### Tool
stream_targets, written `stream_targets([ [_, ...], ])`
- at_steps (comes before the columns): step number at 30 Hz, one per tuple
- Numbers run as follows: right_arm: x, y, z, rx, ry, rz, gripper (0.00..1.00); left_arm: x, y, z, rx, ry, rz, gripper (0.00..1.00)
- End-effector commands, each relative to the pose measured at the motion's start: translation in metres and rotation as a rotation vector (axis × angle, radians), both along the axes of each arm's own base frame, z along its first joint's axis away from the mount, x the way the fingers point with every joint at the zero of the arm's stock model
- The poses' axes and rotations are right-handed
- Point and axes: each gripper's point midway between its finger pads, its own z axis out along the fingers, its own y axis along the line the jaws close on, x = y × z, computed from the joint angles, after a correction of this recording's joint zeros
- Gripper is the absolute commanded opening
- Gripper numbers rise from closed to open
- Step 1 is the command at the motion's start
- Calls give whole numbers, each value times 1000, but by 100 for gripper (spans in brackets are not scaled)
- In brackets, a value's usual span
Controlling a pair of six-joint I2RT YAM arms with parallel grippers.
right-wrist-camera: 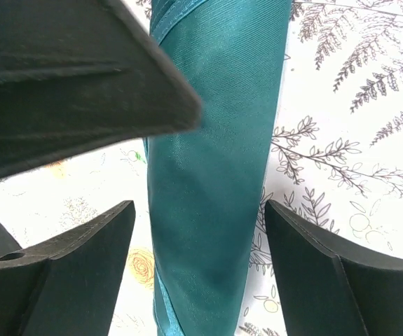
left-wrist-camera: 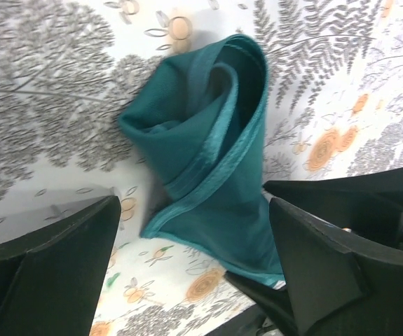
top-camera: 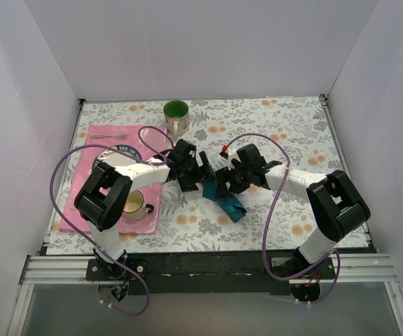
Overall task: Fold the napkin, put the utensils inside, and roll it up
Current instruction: Roll the napkin with the utensil
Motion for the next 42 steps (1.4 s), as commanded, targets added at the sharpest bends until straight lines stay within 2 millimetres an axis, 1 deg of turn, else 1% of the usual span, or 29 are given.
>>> stream_targets([
  [1, 8, 4, 24, 3, -50, 10, 82, -18, 39, -14, 140, 39, 1, 89],
  [6, 13, -4, 26, -57, -84, -17, 83, -14, 41, 5, 116, 16, -1, 89],
  [7, 12, -4, 26, -86, -100, -20, 83, -10, 44, 12, 112, -3, 10, 90],
  [9, 13, -5, 26, -129, -118, -25, 84, -7, 47, 21, 109, -23, 18, 90],
  [11, 18, -7, 26, -177, -150, -61, 84, -2, 53, 29, 108, -40, 37, 90],
  [14, 21, -3, 31, -210, -194, -87, 85, 4, 62, 40, 105, -60, 70, 90],
  [17, 25, 3, 30, -252, -216, -103, 85, 7, 75, 43, 126, -65, 120, 90],
  [18, 25, 5, 25, -267, -212, -102, 85, 7, 78, 49, 123, -78, 129, 90],
  [19, 27, 9, 27, -276, -228, -101, 85, 7, 82, 48, 123, -77, 142, 90],
  [21, 26, 11, 20, -313, -230, -98, 84, 7, 86, 55, 115, -92, 156, 90],
  [23, 26, 17, 19, -344, -251, -90, 84, 7, 91, 57, 115, -97, 167, 90],
  [24, 25, 19, 13, -365, -249, -80, 84, 7, 93, 58, 115, -100, 170, 90],
  [26, 26, 22, 12, -402, -271, -83, 82, 7, 95, 61, 110, -108, 173, 90],
  [27, 26, 21, 7, -429, -274, -84, 82, 7, 95, 62, 106, -110, 175, 90],
  [32, 29, 18, 0, -503, -309, -91, 79, 6, 95, 63, 87, -107, 179, 90],
  [33, 28, 16, -6, -521, -303, -90, 78, 5, 95, 63, 86, -106, 176, 90],
  [37, 26, 8, -18, -556, -301, -103, 70, 7, 95, 65, 80, -112, 178, 91],
  [42, 25, -1, -33, -573, -281, -140, 61, 7, 94, 66, 66, -112, 176, 91],
])
